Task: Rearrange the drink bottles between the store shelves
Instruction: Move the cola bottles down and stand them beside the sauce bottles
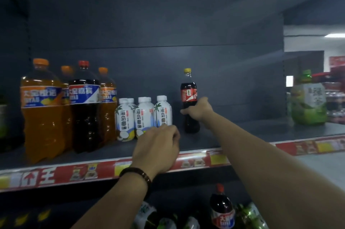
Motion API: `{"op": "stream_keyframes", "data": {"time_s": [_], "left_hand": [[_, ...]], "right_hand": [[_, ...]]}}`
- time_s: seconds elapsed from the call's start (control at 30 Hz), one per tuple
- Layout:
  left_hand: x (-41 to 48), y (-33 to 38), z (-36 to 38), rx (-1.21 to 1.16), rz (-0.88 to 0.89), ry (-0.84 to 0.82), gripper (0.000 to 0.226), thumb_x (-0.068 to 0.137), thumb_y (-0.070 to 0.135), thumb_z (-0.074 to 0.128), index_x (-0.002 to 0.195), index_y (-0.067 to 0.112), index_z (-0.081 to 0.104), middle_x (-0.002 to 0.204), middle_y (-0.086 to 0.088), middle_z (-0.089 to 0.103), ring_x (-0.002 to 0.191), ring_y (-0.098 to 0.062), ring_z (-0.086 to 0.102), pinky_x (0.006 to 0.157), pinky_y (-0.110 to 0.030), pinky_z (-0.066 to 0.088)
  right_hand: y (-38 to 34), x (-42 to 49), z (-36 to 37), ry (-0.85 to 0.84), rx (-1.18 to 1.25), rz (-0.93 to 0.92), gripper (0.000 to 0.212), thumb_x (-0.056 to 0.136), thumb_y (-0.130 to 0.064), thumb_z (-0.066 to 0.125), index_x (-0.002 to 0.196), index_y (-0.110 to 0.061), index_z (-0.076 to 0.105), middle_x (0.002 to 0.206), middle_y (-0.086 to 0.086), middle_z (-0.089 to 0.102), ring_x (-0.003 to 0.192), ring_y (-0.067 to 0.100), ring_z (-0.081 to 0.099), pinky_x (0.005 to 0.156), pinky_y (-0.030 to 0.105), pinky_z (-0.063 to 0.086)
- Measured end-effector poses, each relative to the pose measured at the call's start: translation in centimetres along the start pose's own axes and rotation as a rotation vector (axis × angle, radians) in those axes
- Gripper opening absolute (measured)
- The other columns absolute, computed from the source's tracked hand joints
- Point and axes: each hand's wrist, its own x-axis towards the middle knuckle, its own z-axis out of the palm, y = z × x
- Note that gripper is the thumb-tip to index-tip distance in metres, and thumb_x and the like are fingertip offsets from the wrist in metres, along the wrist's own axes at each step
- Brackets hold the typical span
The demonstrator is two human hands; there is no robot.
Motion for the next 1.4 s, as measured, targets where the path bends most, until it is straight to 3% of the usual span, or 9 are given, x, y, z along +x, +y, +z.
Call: {"op": "stream_keyframes", "data": {"time_s": [0.23,0.37,0.6,0.8,0.9,0.97,1.17,1.3,1.4], "left_hand": [[-0.2,0.0,-0.8,-0.138,-0.065,0.007,0.015,0.103,0.047,0.053,0.115,0.039,0.057,0.101,0.015,0.070,0.089,-0.007,0.060,0.075,-0.031,0.048],[-0.8,0.0,-1.2,-0.291,-0.068,0.065,0.039,0.097,0.055,0.066,0.128,0.036,0.050,0.117,0.018,0.059,0.099,-0.005,0.060,0.080,-0.030,0.054],[-6.5,0.6,-4.3,-0.892,-0.142,0.138,0.042,0.091,0.047,0.081,0.125,0.033,0.060,0.114,0.015,0.072,0.101,0.000,0.071,0.084,-0.019,0.059],[-16.3,-2.7,-6.8,-1.049,-0.232,0.160,0.042,0.091,0.023,0.083,0.129,0.029,0.065,0.113,0.010,0.080,0.104,0.001,0.075,0.085,-0.017,0.059],[-21.7,-6.9,-6.1,-1.144,-0.269,0.154,0.036,0.090,0.011,0.074,0.126,0.017,0.070,0.115,0.003,0.081,0.110,-0.010,0.076,0.088,-0.021,0.058],[-25.5,-9.8,-5.5,-1.175,-0.319,0.118,0.039,0.086,0.013,0.067,0.125,0.014,0.072,0.115,-0.003,0.081,0.110,-0.018,0.076,0.088,-0.026,0.058],[-34.0,-16.0,-1.6,-1.174,-0.572,0.007,0.031,0.096,0.020,0.063,0.121,0.030,0.079,0.117,-0.006,0.081,0.113,-0.029,0.076,0.093,-0.039,0.061],[-36.8,-20.5,2.6,-0.952,-0.779,-0.048,0.026,0.092,0.035,0.084,0.111,0.038,0.066,0.121,0.014,0.073,0.110,0.009,0.066,0.085,-0.007,0.052],[-39.2,-25.0,6.9,-0.786,-0.869,-0.016,0.034,0.089,0.029,0.087,0.112,0.038,0.065,0.118,0.013,0.071,0.113,0.001,0.067,0.085,-0.007,0.049]], "right_hand": [[0.7,-0.9,0.8,-0.038,-0.019,-0.097,0.065,0.072,-0.034,0.095,0.122,-0.011,0.061,0.112,0.007,0.069,0.106,0.030,0.068,0.085,0.040,0.057],[-1.7,-6.1,-1.9,-0.205,-0.026,-0.162,0.036,0.074,-0.024,0.095,0.099,-0.009,0.073,0.094,0.015,0.076,0.091,0.033,0.075,0.079,0.043,0.062],[-5.5,-17.7,-3.5,-0.272,-0.004,-0.371,0.040,0.081,-0.046,0.089,0.096,-0.012,0.077,0.091,0.007,0.080,0.089,0.026,0.079,0.087,0.053,0.065],[-5.9,-25.6,2.5,-0.237,-0.118,-0.521,0.056,0.073,-0.075,0.080,0.112,-0.035,0.070,0.096,-0.018,0.076,0.089,-0.005,0.070,0.079,0.016,0.056],[-5.2,-28.2,5.8,-0.484,0.134,-0.441,0.042,0.082,-0.051,0.086,0.111,-0.026,0.072,0.100,-0.003,0.080,0.092,0.012,0.077,0.085,0.044,0.065],[-4.0,-29.3,8.4,-0.690,0.267,-0.347,0.041,0.082,-0.035,0.086,0.115,-0.017,0.070,0.104,0.012,0.079,0.096,0.030,0.078,0.083,0.058,0.064],[0.0,-31.5,17.6,-0.924,0.193,-0.197,0.038,0.088,-0.023,0.086,0.122,-0.017,0.070,0.110,0.004,0.081,0.103,0.021,0.079,0.073,0.041,0.064],[4.2,-31.7,24.8,-0.857,0.138,-0.157,0.044,0.082,-0.022,0.091,0.121,-0.022,0.070,0.106,0.001,0.081,0.097,0.021,0.080,0.076,0.049,0.067],[7.0,-31.4,29.9,-0.781,0.086,-0.153,0.056,0.072,-0.029,0.098,0.121,-0.031,0.071,0.106,-0.010,0.081,0.094,0.015,0.080,0.078,0.049,0.067]]}}
